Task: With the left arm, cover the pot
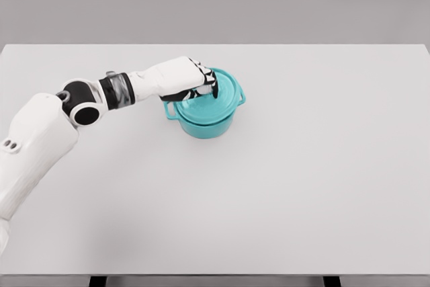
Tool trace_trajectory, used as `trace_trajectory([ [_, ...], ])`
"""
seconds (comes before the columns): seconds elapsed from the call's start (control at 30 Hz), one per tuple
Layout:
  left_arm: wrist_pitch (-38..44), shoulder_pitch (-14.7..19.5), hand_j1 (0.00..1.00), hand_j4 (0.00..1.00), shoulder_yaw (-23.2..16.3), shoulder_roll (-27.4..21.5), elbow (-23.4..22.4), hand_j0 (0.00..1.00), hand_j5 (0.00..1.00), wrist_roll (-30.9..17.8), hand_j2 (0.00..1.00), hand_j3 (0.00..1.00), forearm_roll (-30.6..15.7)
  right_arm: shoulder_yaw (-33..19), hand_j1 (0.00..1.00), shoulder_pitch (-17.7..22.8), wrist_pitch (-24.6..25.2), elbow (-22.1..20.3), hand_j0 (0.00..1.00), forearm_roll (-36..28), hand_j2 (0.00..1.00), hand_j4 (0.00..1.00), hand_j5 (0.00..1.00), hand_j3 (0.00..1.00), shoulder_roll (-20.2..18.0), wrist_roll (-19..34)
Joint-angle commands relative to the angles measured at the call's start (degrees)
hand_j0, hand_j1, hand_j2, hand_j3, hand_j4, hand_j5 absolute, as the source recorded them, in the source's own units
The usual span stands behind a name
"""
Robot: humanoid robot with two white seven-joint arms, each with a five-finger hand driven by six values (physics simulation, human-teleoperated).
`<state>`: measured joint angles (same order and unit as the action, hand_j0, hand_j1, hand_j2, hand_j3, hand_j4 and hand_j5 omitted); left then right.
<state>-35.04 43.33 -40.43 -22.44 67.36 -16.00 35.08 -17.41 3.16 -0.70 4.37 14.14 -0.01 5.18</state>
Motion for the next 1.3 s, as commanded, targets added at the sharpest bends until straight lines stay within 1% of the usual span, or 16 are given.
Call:
trace_trajectory([
  [0.0,0.04,0.0,0.5,0.5,0.09,0.11,-0.57,0.5,0.5,-0.08,0.5,0.5,-0.18,0.01,1.0,0.0,0.0,0.03,1.0,0.01,1.0,1.0,1.0,1.0,0.01,0.01],
  [0.27,0.04,0.0,0.5,0.5,0.09,0.2,-0.83,0.5,0.5,-0.08,0.5,0.5,-0.18,0.01,1.0,0.0,0.0,0.03,1.0,0.01,1.0,1.0,1.0,1.0,0.01,0.01],
  [0.37,0.04,0.0,0.53,0.53,0.09,0.11,-0.92,0.53,0.53,0.01,0.53,0.53,-0.18,0.01,1.0,0.0,0.0,0.03,1.0,0.01,1.0,1.0,1.0,1.0,0.01,0.01],
  [1.07,0.04,-0.88,0.54,0.54,0.26,0.03,-1.27,0.54,0.54,0.36,0.54,0.54,-0.54,0.01,1.0,0.0,0.0,0.03,1.0,0.01,1.0,1.0,1.0,1.0,0.01,0.01],
  [1.17,0.04,-0.97,0.54,0.54,0.26,0.03,-1.27,0.54,0.54,0.36,0.54,0.54,-0.62,0.01,1.0,0.0,0.0,0.03,1.0,0.01,1.0,1.0,1.0,1.0,0.01,0.01],
  [1.27,0.04,-1.05,0.57,0.57,0.35,0.03,-1.27,0.57,0.57,0.36,0.57,0.57,-0.62,0.01,1.0,0.0,0.0,0.03,1.0,0.01,1.0,1.0,1.0,1.0,0.01,0.01],
])
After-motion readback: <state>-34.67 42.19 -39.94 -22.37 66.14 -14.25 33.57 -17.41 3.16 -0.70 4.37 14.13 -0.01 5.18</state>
